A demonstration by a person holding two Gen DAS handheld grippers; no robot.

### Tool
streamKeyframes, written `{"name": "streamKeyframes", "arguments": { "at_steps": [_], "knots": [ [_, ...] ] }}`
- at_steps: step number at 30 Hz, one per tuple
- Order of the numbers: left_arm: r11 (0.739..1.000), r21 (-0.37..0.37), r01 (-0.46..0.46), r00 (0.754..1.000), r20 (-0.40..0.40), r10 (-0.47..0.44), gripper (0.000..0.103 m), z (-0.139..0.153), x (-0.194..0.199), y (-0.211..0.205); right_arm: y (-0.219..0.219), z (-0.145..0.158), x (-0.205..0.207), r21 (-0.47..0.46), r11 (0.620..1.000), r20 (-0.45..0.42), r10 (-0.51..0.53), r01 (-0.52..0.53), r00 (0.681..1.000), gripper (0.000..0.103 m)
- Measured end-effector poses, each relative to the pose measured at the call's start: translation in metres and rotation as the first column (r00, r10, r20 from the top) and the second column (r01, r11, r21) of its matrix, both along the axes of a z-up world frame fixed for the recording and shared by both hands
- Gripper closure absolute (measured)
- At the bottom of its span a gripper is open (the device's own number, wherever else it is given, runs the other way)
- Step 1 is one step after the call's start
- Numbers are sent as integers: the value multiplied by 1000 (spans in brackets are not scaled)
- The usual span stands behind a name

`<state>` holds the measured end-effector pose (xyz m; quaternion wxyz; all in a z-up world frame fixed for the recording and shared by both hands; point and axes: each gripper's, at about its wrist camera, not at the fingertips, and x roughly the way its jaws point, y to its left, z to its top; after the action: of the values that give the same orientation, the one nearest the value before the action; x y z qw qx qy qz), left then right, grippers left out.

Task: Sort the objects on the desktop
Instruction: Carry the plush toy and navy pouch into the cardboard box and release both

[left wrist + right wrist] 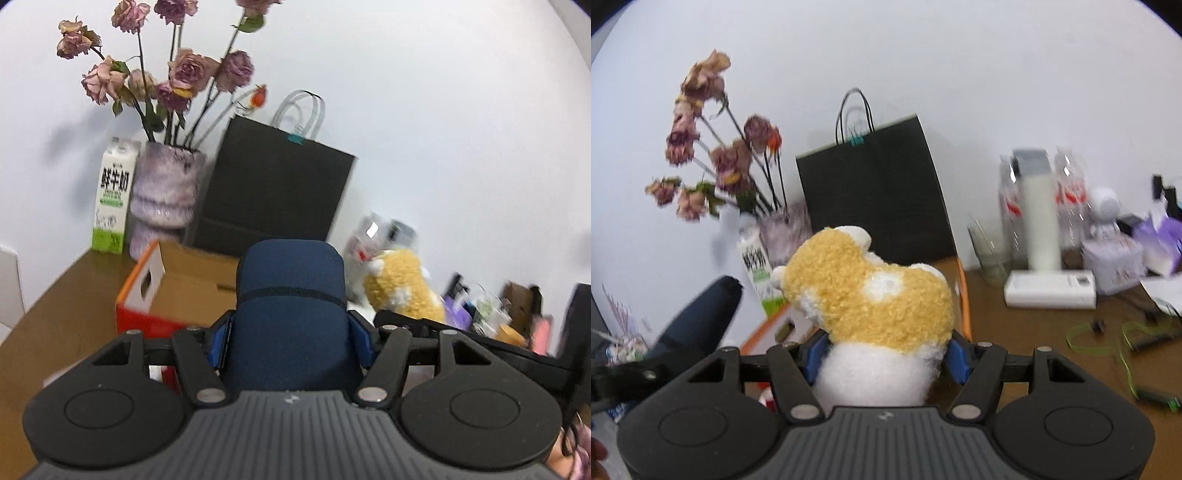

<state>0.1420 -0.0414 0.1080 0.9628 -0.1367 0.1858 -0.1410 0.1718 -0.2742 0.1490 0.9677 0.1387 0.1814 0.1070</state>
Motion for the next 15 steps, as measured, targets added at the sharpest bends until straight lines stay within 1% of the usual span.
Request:
{"name": "streamKeyframes", "arguments": {
  "at_steps": [3, 4, 7, 9, 11, 15],
  "knots": [
    [999, -8, -45, 999, 2, 45, 39, -1, 39, 3, 6, 1, 35, 29, 1000, 6, 3, -4, 1000, 40],
    [998, -18, -56, 998, -8, 55, 39, -3, 53, 6, 7, -1, 46, 37, 999, 1, 6, -6, 1000, 40],
    [994, -100, -49, 998, -50, 44, 39, -13, 84, 19, 7, -10, 88, 47, 999, -30, 15, -14, 999, 40],
    [995, -81, -57, 996, -66, 52, 39, -16, 108, 21, 7, -13, 116, 60, 998, -40, 2, 0, 999, 40],
    [994, -73, -85, 995, -61, 81, 39, -19, 129, 24, 11, -20, 141, 54, 999, -63, 1, 2, 998, 40],
    [992, -16, -121, 988, -100, 119, 39, -34, 165, 30, 26, -46, 172, -34, 999, -139, 4, -9, 990, 41]
  ]
}}
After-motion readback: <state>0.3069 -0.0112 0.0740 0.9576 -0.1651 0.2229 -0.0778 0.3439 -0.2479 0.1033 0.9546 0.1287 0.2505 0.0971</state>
